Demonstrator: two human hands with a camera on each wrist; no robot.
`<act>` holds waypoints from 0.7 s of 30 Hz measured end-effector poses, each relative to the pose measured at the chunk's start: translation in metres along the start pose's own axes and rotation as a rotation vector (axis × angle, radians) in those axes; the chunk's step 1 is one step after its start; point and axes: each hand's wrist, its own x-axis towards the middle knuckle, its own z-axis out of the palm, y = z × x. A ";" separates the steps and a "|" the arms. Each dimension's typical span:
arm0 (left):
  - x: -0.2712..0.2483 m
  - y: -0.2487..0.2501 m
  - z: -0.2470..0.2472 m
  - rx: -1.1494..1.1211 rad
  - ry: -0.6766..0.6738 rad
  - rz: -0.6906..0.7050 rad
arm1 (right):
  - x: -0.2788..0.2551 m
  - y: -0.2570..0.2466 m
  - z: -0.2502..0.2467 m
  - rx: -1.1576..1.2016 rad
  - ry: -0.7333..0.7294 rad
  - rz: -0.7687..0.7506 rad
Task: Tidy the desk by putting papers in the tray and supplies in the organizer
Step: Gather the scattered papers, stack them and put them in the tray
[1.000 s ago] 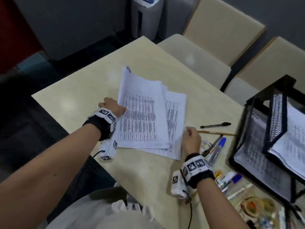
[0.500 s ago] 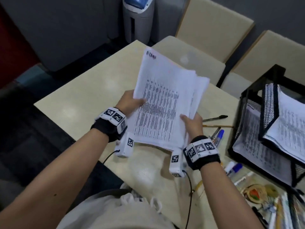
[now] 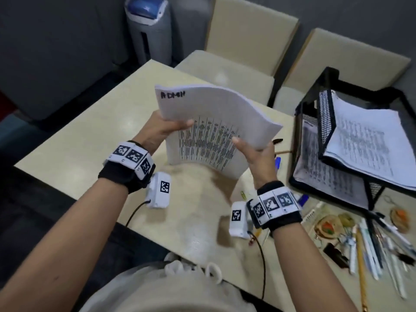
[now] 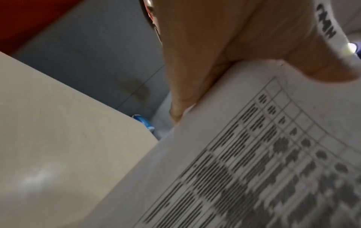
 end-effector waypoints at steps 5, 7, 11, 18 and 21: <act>-0.010 -0.027 0.019 0.240 0.095 -0.141 | 0.003 0.020 -0.008 -0.165 0.130 0.096; -0.009 -0.023 0.031 0.323 0.140 -0.109 | 0.001 0.020 -0.020 -0.183 0.134 0.100; 0.010 -0.019 0.071 0.281 0.282 -0.121 | -0.015 0.027 -0.068 -0.254 0.090 0.206; 0.023 -0.065 0.189 0.364 0.150 -0.386 | -0.082 0.045 -0.197 -0.011 0.035 0.618; 0.021 -0.076 0.243 0.374 0.044 -0.474 | -0.084 0.047 -0.249 0.017 0.248 0.612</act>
